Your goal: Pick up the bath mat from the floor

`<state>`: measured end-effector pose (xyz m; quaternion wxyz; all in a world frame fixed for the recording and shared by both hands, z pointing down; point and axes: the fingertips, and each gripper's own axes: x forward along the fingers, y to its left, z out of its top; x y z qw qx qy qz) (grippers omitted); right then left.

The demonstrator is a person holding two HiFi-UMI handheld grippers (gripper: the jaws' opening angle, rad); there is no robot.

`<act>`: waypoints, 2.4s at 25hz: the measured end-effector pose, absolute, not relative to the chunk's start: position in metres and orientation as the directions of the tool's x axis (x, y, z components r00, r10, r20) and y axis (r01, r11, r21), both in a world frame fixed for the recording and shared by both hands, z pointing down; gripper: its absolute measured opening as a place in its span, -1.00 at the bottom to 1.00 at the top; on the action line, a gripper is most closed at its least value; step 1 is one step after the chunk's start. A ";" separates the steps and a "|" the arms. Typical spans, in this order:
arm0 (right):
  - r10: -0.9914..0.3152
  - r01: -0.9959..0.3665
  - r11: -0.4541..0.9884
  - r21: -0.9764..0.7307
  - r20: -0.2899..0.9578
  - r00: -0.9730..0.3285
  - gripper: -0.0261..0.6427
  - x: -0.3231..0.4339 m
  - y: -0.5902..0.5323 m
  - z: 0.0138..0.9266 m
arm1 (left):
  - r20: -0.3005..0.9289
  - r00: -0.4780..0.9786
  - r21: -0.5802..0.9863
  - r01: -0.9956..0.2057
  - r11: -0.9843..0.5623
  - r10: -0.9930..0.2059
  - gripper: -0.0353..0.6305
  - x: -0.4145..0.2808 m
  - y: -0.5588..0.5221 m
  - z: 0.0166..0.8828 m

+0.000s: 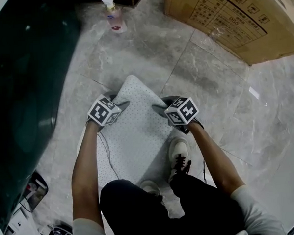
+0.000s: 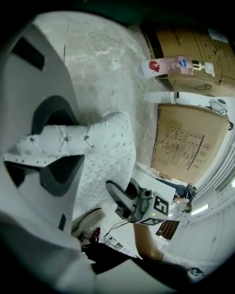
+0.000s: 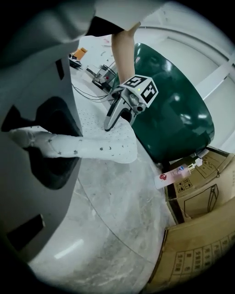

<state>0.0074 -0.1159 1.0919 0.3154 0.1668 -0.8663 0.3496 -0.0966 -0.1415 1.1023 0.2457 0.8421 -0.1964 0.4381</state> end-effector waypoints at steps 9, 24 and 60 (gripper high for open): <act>-0.090 -0.468 0.757 -0.456 0.637 -0.766 -0.79 -0.005 -0.121 1.029 | 0.790 0.579 0.211 -0.568 -0.796 -0.204 -0.75 -0.107 -0.134 1.043; -0.197 -0.484 0.819 -0.308 0.642 -0.741 -0.80 -0.002 -0.160 0.820 | 0.696 0.619 0.211 -0.661 -0.720 -0.364 -0.76 -0.108 -0.156 0.841; -0.425 -0.502 0.858 -0.109 0.398 -0.813 -0.80 -0.020 -0.050 0.142 | 0.352 0.475 0.114 -0.877 -0.467 -0.807 -0.78 -0.124 -0.027 0.172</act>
